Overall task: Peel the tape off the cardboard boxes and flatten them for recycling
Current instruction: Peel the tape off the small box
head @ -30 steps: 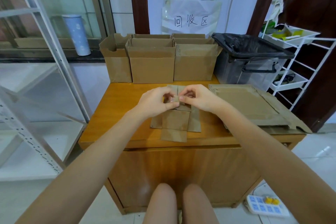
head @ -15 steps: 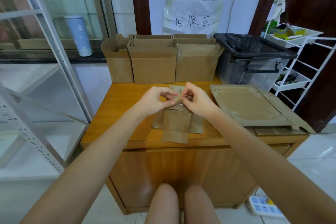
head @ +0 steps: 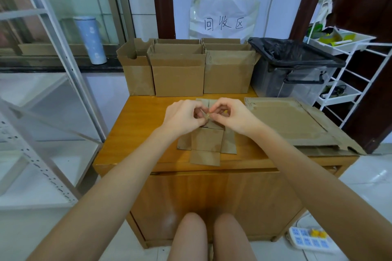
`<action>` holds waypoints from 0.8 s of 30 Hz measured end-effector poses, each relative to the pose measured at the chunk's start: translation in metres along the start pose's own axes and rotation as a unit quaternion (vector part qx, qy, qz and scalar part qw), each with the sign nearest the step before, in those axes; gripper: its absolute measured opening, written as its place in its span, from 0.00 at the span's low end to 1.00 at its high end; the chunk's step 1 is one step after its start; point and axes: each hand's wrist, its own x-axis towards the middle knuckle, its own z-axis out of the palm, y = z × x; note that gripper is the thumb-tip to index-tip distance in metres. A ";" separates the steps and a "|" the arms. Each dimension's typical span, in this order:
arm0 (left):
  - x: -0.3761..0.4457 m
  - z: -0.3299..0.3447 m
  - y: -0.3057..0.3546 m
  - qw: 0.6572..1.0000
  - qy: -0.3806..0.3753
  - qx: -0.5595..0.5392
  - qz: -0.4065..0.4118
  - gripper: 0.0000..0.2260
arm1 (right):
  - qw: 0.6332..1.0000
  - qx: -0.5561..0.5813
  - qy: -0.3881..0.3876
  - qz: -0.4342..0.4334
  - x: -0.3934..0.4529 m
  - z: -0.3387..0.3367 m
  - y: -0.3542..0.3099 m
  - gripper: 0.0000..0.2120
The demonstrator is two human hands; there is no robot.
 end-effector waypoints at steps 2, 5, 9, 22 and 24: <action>-0.001 -0.002 -0.001 1.000 0.006 -0.019 -0.001 0.05 | 1.000 0.007 -0.008 0.008 0.003 0.001 0.000 0.06; -0.002 -0.004 -0.003 0.999 0.005 -0.040 -0.008 0.07 | 0.999 -0.020 -0.038 0.003 0.007 0.000 -0.001 0.08; -0.005 -0.001 -0.004 0.994 0.020 -0.100 -0.036 0.07 | 0.993 -0.073 -0.087 0.022 0.011 -0.006 -0.004 0.15; -0.006 -0.009 -0.008 0.979 -0.044 -0.191 -0.048 0.06 | 0.974 -0.223 -0.031 0.026 0.013 0.005 -0.012 0.07; -0.003 -0.005 -0.001 0.988 -0.026 -0.141 -0.055 0.08 | 0.977 -0.210 -0.008 0.024 0.011 0.006 -0.010 0.05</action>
